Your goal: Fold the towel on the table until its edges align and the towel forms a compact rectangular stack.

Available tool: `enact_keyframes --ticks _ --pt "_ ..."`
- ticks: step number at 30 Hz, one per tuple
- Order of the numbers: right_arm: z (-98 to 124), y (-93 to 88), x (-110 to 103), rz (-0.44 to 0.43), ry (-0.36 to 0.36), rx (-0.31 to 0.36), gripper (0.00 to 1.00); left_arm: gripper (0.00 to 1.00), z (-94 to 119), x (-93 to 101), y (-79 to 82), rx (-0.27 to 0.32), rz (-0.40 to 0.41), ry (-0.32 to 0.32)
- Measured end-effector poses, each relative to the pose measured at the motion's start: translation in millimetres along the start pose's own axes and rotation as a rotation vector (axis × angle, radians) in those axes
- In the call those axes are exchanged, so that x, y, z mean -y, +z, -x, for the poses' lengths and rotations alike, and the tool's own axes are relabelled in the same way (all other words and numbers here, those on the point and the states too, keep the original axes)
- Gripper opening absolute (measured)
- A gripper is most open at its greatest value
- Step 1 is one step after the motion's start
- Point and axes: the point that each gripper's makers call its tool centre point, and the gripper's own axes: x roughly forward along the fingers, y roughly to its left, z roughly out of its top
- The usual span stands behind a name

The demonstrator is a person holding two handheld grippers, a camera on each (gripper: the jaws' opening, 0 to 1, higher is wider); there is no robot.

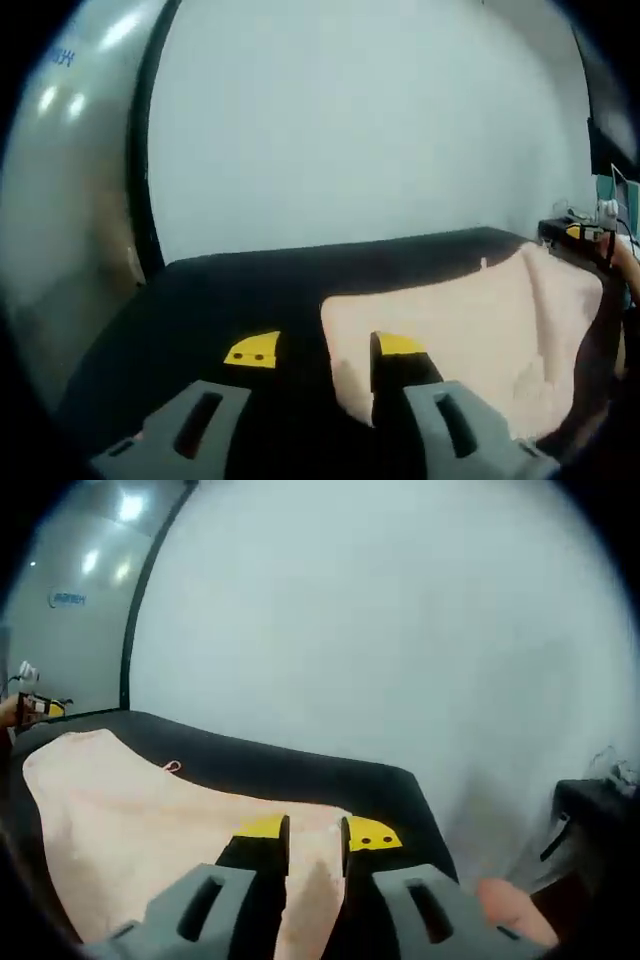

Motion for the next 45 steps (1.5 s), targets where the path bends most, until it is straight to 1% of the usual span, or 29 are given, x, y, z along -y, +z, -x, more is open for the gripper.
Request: enact_keyframes --ticks 1,3,4,5,7,8,9,10,12,14,16,19,21,23,25,26,28,30,31,33,34,36,37,38,40,41,42,44,45 --pt "5.4 -3.2 2.8 -0.008 -0.004 -0.008 0.19 0.31 5.6 5.9 -10.4 -0.034 -0.053 -0.018" --pt "16.0 -3.2 7.1 -0.02 -0.014 0.003 0.19 0.31 18.8 22.4 -41.1 -0.155 -0.182 -0.068" --pt "23.4 -2.8 5.7 -0.023 -0.011 0.01 0.19 0.31 24.5 29.0 -52.7 -0.191 -0.247 -0.089" --pt "31.0 -2.0 2.7 -0.021 -0.002 0.019 0.19 0.31 30.1 34.3 -62.3 -0.215 -0.273 -0.114" --pt "48.5 -1.9 -3.7 -0.003 0.005 0.035 0.18 0.32 45.2 64.7 -71.6 -0.199 -0.328 -0.246" --pt "56.9 -2.3 -7.9 0.001 0.008 0.045 0.18 0.33 51.2 81.8 -71.7 -0.147 -0.31 -0.297" --pt "63.8 -4.0 -11.5 0.002 0.015 0.051 0.18 0.34 62.2 99.5 -82.1 -0.183 -0.301 -0.334" --pt "69.5 -6.9 -16.3 0.001 0.032 0.052 0.18 0.34 67.1 110.3 -88.1 -0.194 -0.33 -0.348" --pt "76.3 -14.2 -18.9 0.001 0.045 0.053 0.18 0.36 68.8 128.1 -89.8 -0.153 -0.44 -0.359" --pt "81.2 -19.6 -18.3 -0.017 0.04 0.058 0.18 0.33 70.2 154.9 -87.5 -0.099 -0.455 -0.357" --pt "82.3 -21.9 -16.1 -0.042 0.029 0.072 0.18 0.34 57.9 141.4 -83.2 -0.079 -0.439 -0.25" --pt "79.3 -29.1 -21.5 -0.075 0.043 0.067 0.18 0.35 44.5 137.6 -75.8 -0.056 -0.37 -0.177" --pt "79.4 -32.1 -26.8 -0.066 0.06 0.064 0.18 0.24 36.2 137.2 -68.0 -0.04 -0.407 -0.161" --pt "83.1 -32.8 -31.7 -0.061 0.072 0.067 0.18 0.07 33.7 134.7 -42.5 0.017 -0.475 -0.113" --pt "86.9 -33.5 -34.2 -0.057 0.083 0.073 0.18 0.07 35.8 150.4 -12.1 0.074 -0.493 -0.123" --pt "87.7 -34.5 -34.7 -0.056 0.086 0.075 0.18 0.07 35.8 163.9 0.2 0.102 -0.51 -0.156" --pt "88.4 -38.5 -33.0 -0.056 0.086 0.07 0.18 0.07 30.7 192.3 11.8 0.11 -0.572 -0.223" --pt "89.8 -41.6 -32.5 -0.057 0.085 0.06 0.18 0.06 19.8 204.7 4.1 0.035 -0.67 -0.252" --pt "91.3 -41.9 -32.7 -0.055 0.085 0.059 0.18 0.07 13.5 203.9 2.8 0.022 -0.697 -0.243" --pt "93.2 -39.2 -34.5 -0.053 0.093 0.072 0.18 0.07 12.0 217.4 -13.5 -0.021 -0.709 -0.329" --pt "93.5 -38.1 -38.5 -0.052 0.105 0.076 0.18 0.07 12.9 222.5 -20.0 -0.021 -0.717 -0.373" --pt "92.3 -37.6 -44.9 -0.039 0.12 0.074 0.18 0.08 16.3 218.0 -25.8 -0.014 -0.702 -0.389" --pt "91.5 -37.7 -46.2 -0.027 0.121 0.072 0.18 0.09 16.0 208.7 -27.6 -0.016 -0.628 -0.362" --pt "90.7 -38.7 -47.0 -0.02 0.124 0.069 0.18 0.14 14.8 197.1 -30.0 -0.032 -0.572 -0.317" --pt "89.7 -39.4 -46.6 -0.022 0.125 0.07 0.18 0.31 5.2 167.7 -34.0 -0.055 -0.424 -0.198" --pt "88.0 -39.6 -46.6 -0.026 0.126 0.07 0.18 0.42 3.2 157.7 -41.8 -0.104 -0.398 -0.143" --pt "86.1 -40.8 -48.0 -0.032 0.128 0.067 0.18 0.46 0.8 151.0 -47.9 -0.131 -0.38 -0.127" --pt "84.4 -41.0 -50.6 -0.032 0.136 0.065 0.18 0.52 -6.0 147.2 -45.1 -0.098 -0.263 -0.127" --pt "83.9 -40.5 -52.2 -0.031 0.138 0.067 0.18 0.54 -7.1 151.7 -42.8 -0.086 -0.193 -0.162"
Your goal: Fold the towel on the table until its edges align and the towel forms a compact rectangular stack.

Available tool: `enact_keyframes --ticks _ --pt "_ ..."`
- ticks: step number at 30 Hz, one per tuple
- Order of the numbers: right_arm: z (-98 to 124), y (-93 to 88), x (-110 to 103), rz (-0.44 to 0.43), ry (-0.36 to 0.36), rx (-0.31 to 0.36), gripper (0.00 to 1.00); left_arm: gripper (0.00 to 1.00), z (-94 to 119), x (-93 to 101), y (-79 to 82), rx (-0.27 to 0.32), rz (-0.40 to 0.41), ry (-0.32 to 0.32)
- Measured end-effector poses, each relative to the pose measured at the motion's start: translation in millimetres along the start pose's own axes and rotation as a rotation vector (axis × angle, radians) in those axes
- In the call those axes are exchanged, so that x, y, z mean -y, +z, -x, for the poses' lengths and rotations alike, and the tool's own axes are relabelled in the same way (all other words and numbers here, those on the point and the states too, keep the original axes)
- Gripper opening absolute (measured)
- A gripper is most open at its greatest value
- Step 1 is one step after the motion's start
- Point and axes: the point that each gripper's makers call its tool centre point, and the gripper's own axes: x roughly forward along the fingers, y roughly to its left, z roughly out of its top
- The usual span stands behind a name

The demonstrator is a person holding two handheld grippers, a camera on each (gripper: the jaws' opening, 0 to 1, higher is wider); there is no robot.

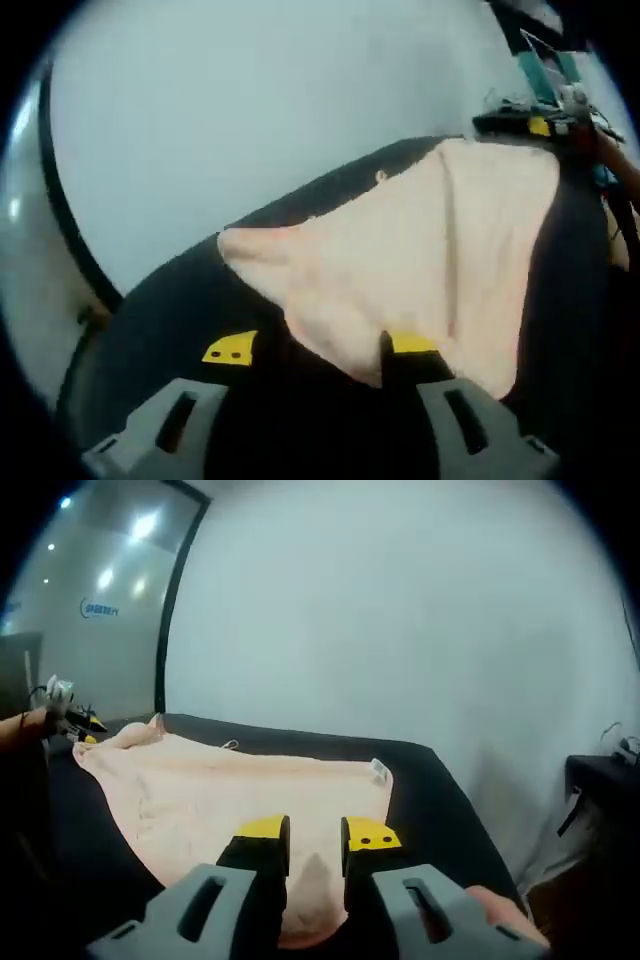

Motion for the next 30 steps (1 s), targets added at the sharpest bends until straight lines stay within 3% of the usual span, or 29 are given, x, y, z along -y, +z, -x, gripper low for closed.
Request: enact_keyframes --ticks 3,5,6,8,9,11,12,13,17,21,24,27,28,29,30 --pt "0.5 2.5 -6.5 0.007 0.013 0.003 0.18 0.53 -2.4 1.8 19.6 0.108 0.293 -0.124" --pt "0.7 3.1 -7.5 0.014 0.016 0.006 0.18 0.48 -6.9 -5.4 20.9 0.105 0.431 -0.133" --pt "0.5 2.4 -7.1 0.018 0.016 0.003 0.18 0.45 -13.9 -7.5 19.6 0.095 0.444 -0.122" --pt "-0.9 -0.4 -4.6 0.018 0.01 -0.006 0.18 0.45 -27.4 -10.9 8.6 0.023 0.37 -0.087" --pt "-1.8 -2.0 -2.1 0.013 0.005 -0.009 0.18 0.45 -33.3 -13.4 7.3 0.015 0.343 -0.081" --pt "-1.4 -2.2 -1.0 0.0 0.003 -0.01 0.18 0.43 -45.5 -13.7 8.1 0.007 0.361 -0.116" --pt "-0.7 -1.7 -1.1 -0.001 0.001 -0.01 0.18 0.32 -43.4 -9.8 7.7 0.001 0.363 -0.129" --pt "0.4 -1.6 -0.9 0.002 -0.001 -0.011 0.18 0.1 -39.2 -7.2 10.3 0.006 0.341 -0.136" --pt "6.1 1.9 -1.4 0.025 -0.003 -0.009 0.18 0.06 -9.7 -23.2 39.6 0.103 0.373 -0.093" --pt "7.6 0.8 3.1 0.038 -0.014 -0.016 0.18 0.03 25.7 -48.1 45.2 0.139 0.382 -0.021" --pt "8.4 2.4 1.0 0.054 -0.019 -0.019 0.18 0.03 50.0 -68.1 35.9 0.109 0.396 0.073" --pt "11.0 3.0 -8.1 0.057 0.004 -0.044 0.18 0.04 64.6 -86.4 19.4 0.083 0.378 0.105" --pt "13.7 1.2 -12.8 0.066 0.02 -0.076 0.18 0.04 68.8 -85.8 6.1 0.052 0.421 0.11" --pt "15.2 6.7 -15.6 0.076 0.022 -0.064 0.18 0.05 70.6 -86.5 -1.4 0.03 0.429 0.115" --pt "17.3 14.5 -18.7 0.097 0.027 -0.038 0.18 0.05 70.7 -98.9 -14.4 -0.003 0.456 0.134"
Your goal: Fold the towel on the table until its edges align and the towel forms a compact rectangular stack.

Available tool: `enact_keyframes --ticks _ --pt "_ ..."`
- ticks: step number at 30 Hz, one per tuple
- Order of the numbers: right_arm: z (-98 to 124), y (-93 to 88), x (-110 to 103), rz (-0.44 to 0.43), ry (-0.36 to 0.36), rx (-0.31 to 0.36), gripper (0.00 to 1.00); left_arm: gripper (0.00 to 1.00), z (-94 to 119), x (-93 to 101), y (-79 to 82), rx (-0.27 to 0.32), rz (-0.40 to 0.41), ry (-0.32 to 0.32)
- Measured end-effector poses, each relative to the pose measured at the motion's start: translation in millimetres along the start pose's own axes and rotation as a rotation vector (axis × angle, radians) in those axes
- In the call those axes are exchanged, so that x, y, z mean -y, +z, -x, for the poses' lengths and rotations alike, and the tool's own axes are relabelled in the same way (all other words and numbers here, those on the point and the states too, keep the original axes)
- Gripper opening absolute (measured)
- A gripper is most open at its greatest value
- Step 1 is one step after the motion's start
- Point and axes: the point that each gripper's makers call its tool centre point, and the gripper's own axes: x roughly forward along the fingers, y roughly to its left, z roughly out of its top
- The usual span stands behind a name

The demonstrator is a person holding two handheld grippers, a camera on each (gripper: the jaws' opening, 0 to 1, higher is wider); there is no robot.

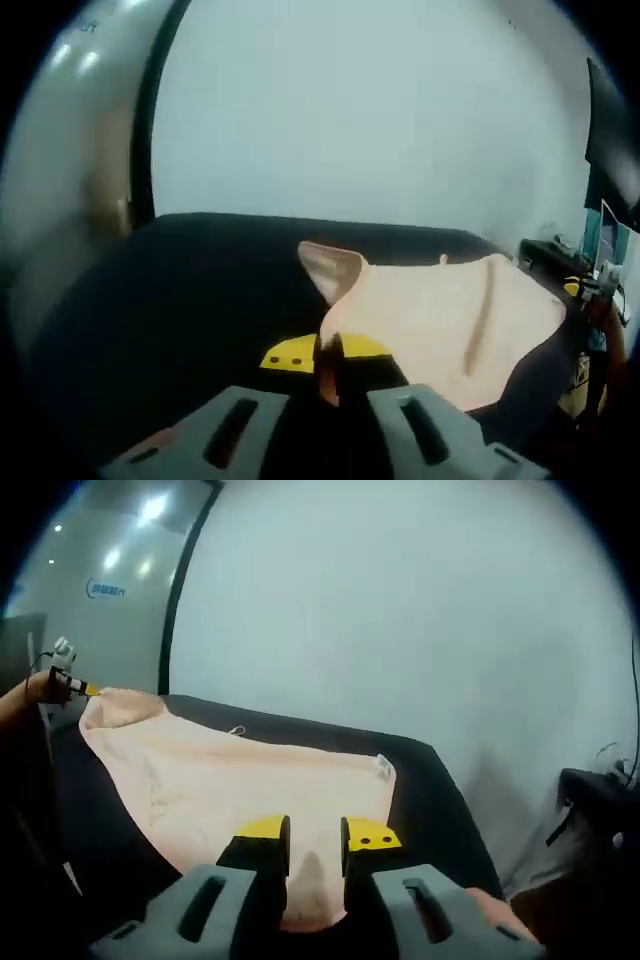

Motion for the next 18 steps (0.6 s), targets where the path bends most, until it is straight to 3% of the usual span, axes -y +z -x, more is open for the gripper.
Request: enact_keyframes --ticks 1,3,4,6,7,9,13,15,18 --pt "4.6 6.7 -3.5 0.024 0.001 0.013 0.18 0.05 3.0 -8.6 -10.2 -0.017 0.029 0.032" --pt "8.5 10.5 -3.6 0.073 -0.008 0.001 0.18 0.05 10.1 -7.6 -25.9 -0.024 0.097 0.053" --pt "12.3 10.8 -0.6 0.107 -0.03 -0.021 0.18 0.07 11.0 -4.3 -40.2 -0.06 0.115 0.043" --pt "18.6 11.4 5.1 0.158 -0.071 -0.054 0.17 0.12 14.3 -0.8 -56.4 -0.091 0.108 0.05" --pt "22.0 10.5 4.8 0.206 -0.078 -0.078 0.16 0.13 15.6 -0.5 -63.4 -0.106 0.065 0.055" --pt "27.7 1.5 4.7 0.344 -0.091 -0.16 0.16 0.14 10.8 -10.4 -70.8 -0.15 0.045 0.058" --pt "36.3 -24.4 1.1 0.606 -0.075 -0.323 0.15 0.2 14.2 -11.4 -60.1 -0.129 -0.062 0.051" --pt "42.4 -43.4 -1.5 0.699 -0.04 -0.41 0.16 0.26 12.9 -16.4 -49.3 -0.083 -0.158 0.06" --pt "46.6 -61.9 -9.9 0.814 0.022 -0.461 0.16 0.26 13.9 -14.3 -61.3 -0.115 -0.149 0.034"
